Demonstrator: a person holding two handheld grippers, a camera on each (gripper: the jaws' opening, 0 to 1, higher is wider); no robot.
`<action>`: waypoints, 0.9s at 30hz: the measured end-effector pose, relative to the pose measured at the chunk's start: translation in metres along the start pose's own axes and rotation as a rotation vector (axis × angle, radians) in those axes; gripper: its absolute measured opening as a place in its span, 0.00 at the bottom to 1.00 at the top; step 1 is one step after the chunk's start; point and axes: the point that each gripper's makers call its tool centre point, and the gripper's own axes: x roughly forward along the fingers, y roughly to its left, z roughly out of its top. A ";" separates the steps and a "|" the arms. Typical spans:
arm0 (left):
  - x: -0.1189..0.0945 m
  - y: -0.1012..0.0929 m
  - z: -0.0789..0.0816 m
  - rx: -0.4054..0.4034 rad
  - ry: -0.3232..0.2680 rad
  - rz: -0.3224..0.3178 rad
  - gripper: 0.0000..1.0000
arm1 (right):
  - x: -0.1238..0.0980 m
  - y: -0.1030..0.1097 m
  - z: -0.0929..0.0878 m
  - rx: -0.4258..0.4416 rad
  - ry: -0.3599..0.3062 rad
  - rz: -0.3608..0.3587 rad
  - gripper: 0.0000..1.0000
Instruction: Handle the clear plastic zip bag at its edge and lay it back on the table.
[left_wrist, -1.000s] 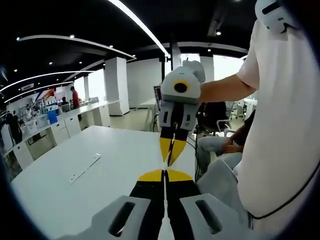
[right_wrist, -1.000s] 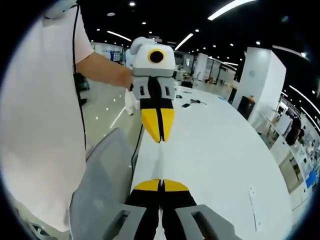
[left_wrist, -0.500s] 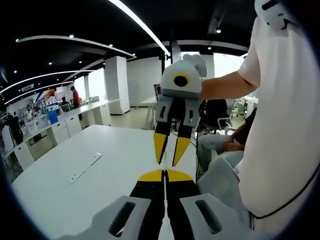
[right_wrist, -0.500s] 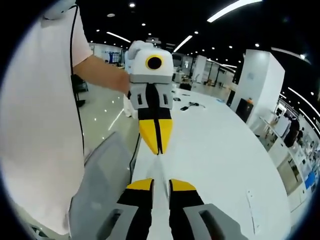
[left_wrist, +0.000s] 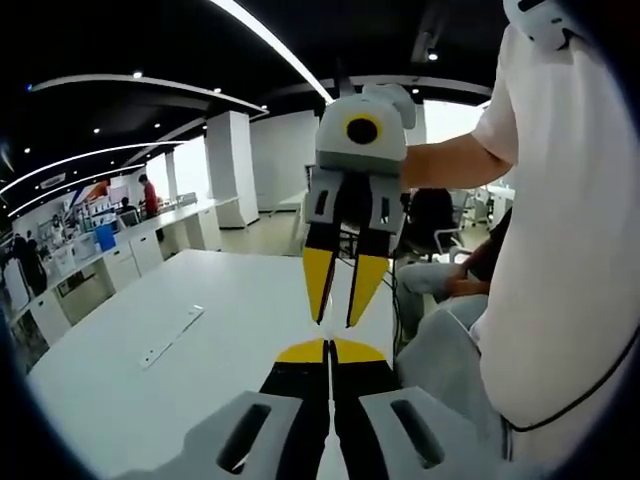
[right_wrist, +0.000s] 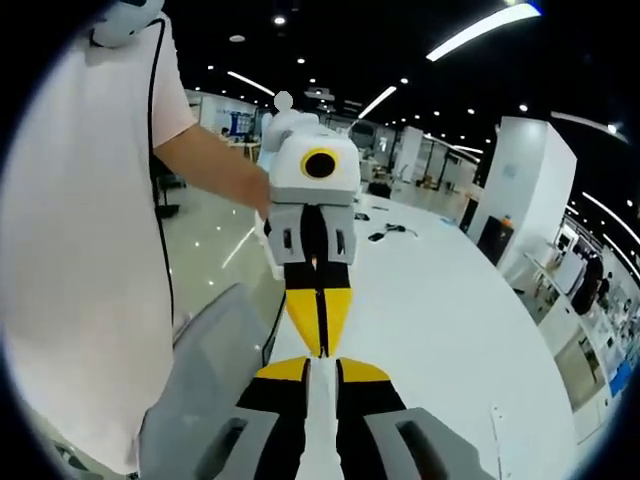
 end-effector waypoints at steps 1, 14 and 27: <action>0.000 0.000 0.000 0.004 0.000 0.000 0.00 | 0.001 0.000 0.001 -0.002 0.000 0.002 0.05; -0.002 0.000 0.004 0.019 -0.011 0.001 0.00 | 0.004 0.000 -0.001 -0.013 0.014 0.017 0.02; -0.003 -0.001 0.007 0.027 -0.014 -0.005 0.00 | 0.006 0.000 -0.005 -0.015 0.014 0.020 0.01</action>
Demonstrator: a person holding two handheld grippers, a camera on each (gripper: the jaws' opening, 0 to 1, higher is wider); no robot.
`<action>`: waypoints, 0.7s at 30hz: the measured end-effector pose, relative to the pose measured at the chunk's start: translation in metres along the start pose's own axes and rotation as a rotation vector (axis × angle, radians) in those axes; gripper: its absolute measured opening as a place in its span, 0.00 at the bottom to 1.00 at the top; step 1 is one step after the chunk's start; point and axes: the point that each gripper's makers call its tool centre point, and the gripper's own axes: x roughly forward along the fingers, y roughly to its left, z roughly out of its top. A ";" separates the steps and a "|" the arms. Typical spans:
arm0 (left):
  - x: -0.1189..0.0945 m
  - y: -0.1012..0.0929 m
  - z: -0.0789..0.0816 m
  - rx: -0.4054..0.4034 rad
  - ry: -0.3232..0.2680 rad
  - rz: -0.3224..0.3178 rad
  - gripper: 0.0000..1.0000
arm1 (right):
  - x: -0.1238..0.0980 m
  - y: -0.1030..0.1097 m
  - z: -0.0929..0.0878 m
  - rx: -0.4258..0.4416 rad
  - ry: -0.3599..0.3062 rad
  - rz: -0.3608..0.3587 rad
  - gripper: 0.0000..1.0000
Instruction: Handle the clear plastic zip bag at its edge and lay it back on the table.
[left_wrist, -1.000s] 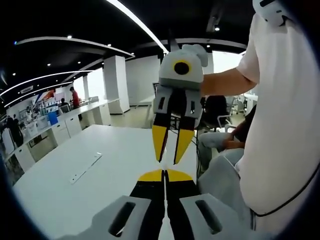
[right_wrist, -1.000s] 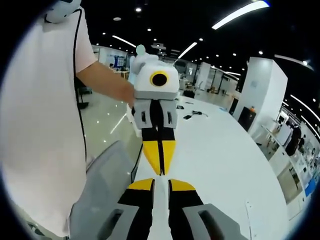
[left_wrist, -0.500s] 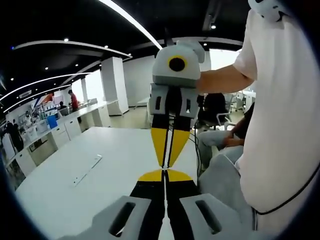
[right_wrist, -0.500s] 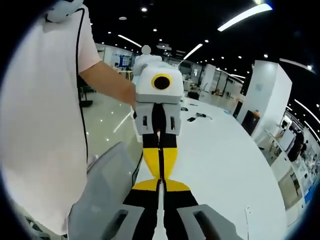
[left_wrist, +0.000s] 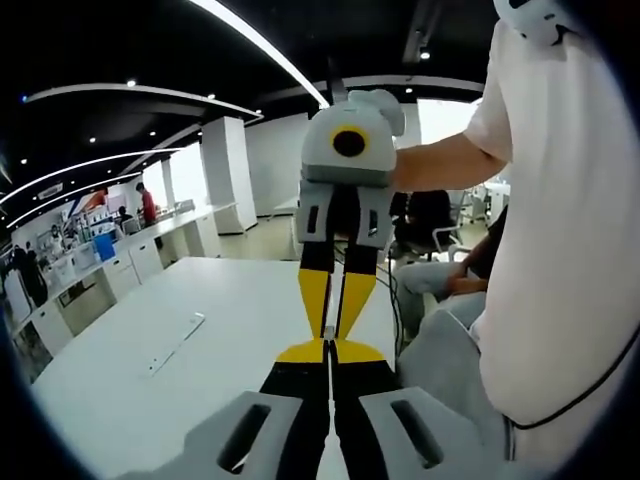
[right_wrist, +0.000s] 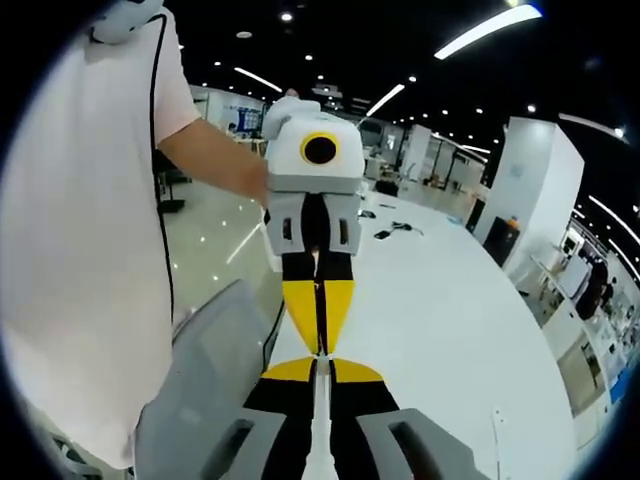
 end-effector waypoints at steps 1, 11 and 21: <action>0.000 0.000 0.000 0.001 0.000 0.000 0.00 | 0.000 0.000 0.000 -0.007 -0.002 0.000 0.01; 0.001 -0.003 -0.003 0.016 0.016 -0.008 0.00 | 0.001 0.003 -0.003 -0.011 0.000 0.004 0.00; 0.003 -0.006 -0.006 0.028 0.027 -0.021 0.00 | 0.001 0.007 -0.008 -0.018 0.015 0.012 0.00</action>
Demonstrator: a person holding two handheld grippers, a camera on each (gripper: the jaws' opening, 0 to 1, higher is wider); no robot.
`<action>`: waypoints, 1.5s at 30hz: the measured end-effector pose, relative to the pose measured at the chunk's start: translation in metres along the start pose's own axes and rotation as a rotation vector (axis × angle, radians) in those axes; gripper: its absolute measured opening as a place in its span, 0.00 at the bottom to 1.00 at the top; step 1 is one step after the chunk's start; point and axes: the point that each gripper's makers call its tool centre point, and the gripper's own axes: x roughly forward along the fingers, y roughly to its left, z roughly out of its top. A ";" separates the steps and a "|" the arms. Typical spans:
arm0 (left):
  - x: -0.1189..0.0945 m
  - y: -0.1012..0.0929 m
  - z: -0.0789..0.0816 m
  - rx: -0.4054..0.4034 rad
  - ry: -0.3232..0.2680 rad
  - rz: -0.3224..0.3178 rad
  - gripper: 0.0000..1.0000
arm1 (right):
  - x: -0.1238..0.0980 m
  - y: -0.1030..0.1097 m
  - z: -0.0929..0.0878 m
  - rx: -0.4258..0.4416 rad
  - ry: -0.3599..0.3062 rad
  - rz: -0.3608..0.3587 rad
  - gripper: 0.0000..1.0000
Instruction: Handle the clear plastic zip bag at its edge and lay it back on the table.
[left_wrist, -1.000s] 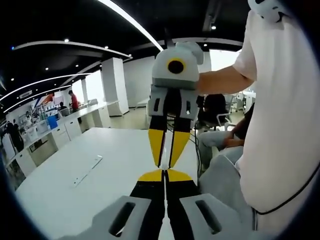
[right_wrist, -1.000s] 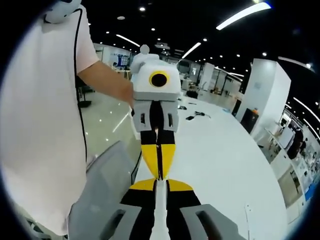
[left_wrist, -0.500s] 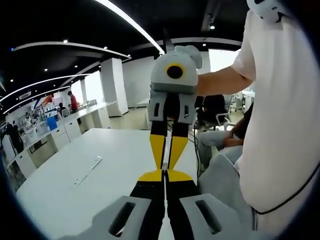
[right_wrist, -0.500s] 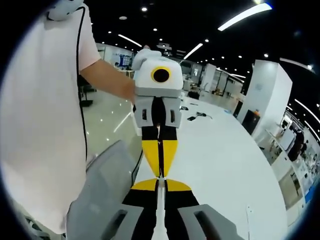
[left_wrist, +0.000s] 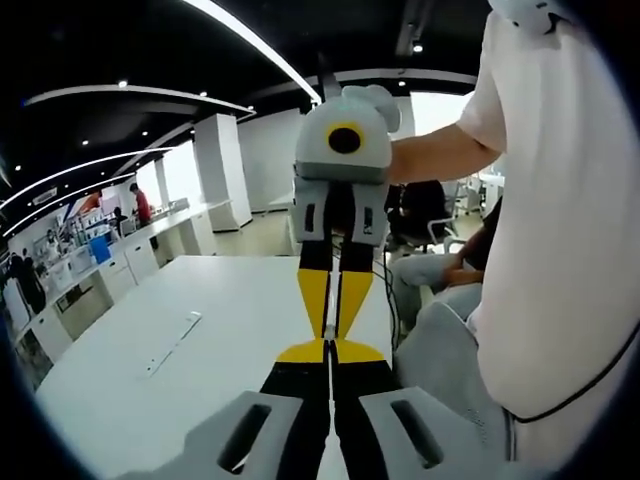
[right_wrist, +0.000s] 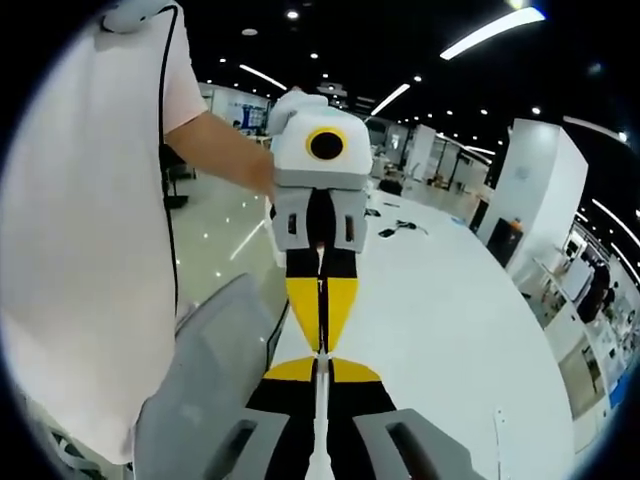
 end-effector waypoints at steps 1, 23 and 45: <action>0.000 0.000 0.000 0.001 0.000 -0.001 0.00 | 0.000 0.000 0.000 -0.001 0.003 0.000 0.00; -0.001 -0.001 0.001 0.012 0.000 -0.003 0.00 | -0.003 0.001 -0.006 0.003 0.031 0.002 0.00; -0.011 0.005 -0.002 0.003 -0.002 0.015 0.00 | -0.017 0.001 -0.026 0.026 0.073 -0.018 0.00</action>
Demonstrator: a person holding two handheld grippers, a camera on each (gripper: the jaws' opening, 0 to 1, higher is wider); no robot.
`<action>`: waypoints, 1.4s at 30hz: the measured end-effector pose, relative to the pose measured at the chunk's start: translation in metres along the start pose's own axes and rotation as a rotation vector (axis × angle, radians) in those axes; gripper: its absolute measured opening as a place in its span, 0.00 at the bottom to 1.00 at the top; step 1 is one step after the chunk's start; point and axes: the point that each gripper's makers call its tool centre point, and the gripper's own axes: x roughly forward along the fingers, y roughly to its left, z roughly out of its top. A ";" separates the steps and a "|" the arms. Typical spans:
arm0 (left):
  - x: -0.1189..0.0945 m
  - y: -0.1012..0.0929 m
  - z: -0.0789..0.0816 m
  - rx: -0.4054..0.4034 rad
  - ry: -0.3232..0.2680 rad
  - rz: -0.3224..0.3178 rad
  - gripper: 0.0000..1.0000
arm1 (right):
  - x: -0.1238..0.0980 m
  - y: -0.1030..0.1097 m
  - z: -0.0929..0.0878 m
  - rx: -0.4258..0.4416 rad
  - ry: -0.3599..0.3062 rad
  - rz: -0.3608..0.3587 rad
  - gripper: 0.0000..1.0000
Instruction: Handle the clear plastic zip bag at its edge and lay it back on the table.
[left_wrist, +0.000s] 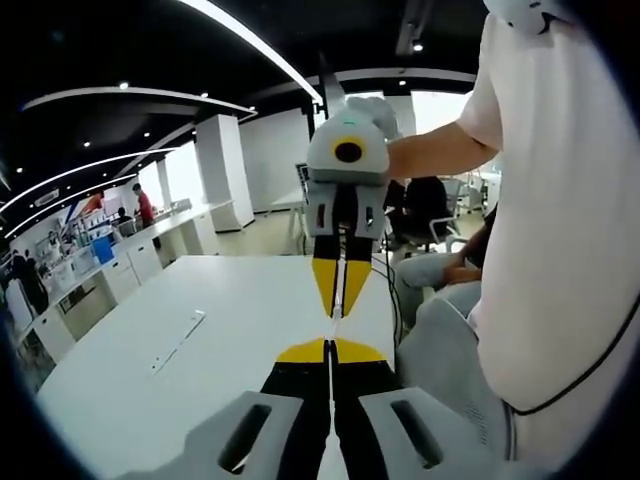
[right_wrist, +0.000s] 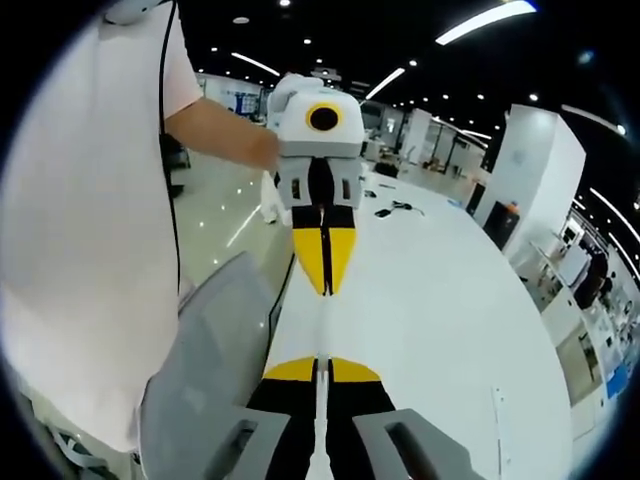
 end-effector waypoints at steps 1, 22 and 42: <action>0.000 0.000 0.000 -0.002 0.000 -0.001 0.00 | 0.000 0.000 -0.001 0.003 0.001 0.002 0.00; -0.008 0.008 -0.004 -0.007 0.000 0.012 0.00 | -0.012 0.000 -0.017 0.028 0.029 -0.015 0.00; -0.015 0.013 -0.005 -0.015 0.003 0.033 0.00 | -0.023 0.000 -0.031 0.047 0.058 -0.024 0.00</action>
